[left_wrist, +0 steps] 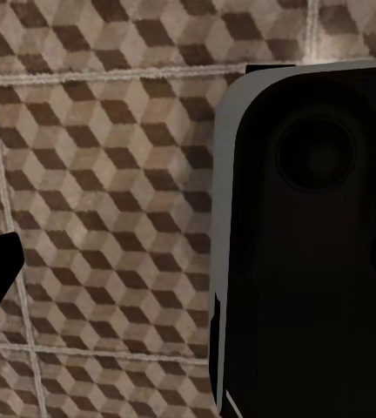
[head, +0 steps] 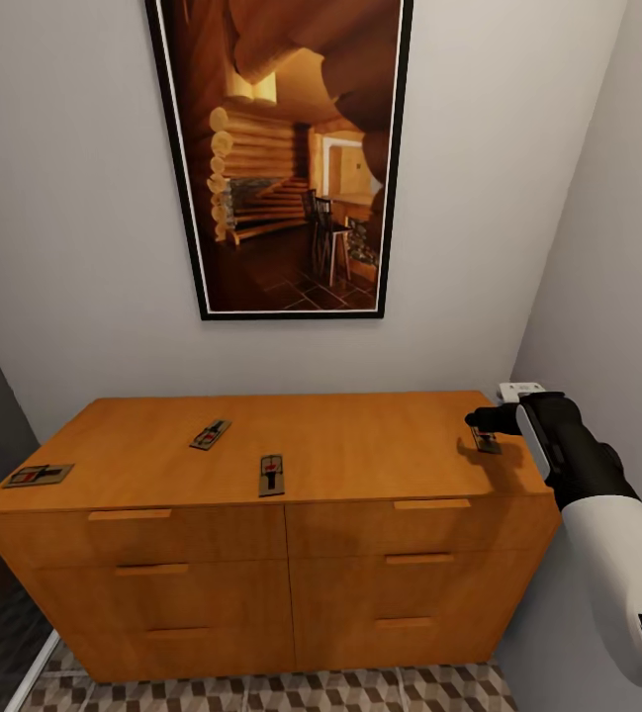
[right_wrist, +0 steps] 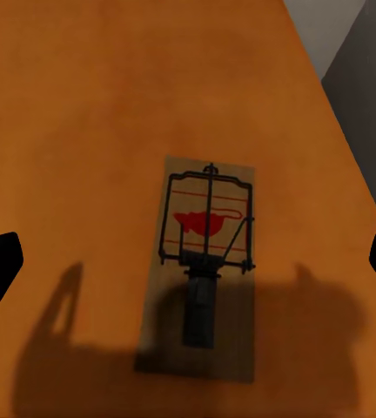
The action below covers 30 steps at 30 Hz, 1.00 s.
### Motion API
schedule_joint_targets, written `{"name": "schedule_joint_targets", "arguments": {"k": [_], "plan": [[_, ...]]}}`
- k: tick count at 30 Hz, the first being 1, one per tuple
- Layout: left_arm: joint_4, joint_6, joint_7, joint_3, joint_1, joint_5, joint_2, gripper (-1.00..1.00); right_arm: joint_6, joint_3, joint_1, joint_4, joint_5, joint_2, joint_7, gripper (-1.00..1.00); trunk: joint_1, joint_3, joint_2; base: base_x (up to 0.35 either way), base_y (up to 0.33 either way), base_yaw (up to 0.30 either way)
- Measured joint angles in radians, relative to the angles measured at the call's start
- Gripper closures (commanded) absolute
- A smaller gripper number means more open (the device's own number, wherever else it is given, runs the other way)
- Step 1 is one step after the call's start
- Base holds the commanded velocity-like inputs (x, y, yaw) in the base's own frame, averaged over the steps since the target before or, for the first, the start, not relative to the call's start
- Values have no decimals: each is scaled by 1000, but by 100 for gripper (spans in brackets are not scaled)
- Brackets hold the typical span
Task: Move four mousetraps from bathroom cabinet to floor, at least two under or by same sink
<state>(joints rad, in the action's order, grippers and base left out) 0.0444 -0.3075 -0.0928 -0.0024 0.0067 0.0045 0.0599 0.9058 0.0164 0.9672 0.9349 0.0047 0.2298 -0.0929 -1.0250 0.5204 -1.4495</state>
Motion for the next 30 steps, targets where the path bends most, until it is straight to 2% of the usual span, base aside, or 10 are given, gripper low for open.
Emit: {"name": "schedule_joint_targets", "arguments": {"k": [5,13,30], "plan": [[0,0,0,0,0,0,0,-100,0,1,0,0,-1,2,-4,-100,0,0,0,0,0,0],[3,0,0,0,0,0,-3,-100,0,2,0,0,-3,20,-9,-100,0,0,0,0,0,0],[7,0,0,0,0,0,-8,-100,0,17,-1,-1,-2,44,-60,-100,0,0,0,0,0,0]]}}
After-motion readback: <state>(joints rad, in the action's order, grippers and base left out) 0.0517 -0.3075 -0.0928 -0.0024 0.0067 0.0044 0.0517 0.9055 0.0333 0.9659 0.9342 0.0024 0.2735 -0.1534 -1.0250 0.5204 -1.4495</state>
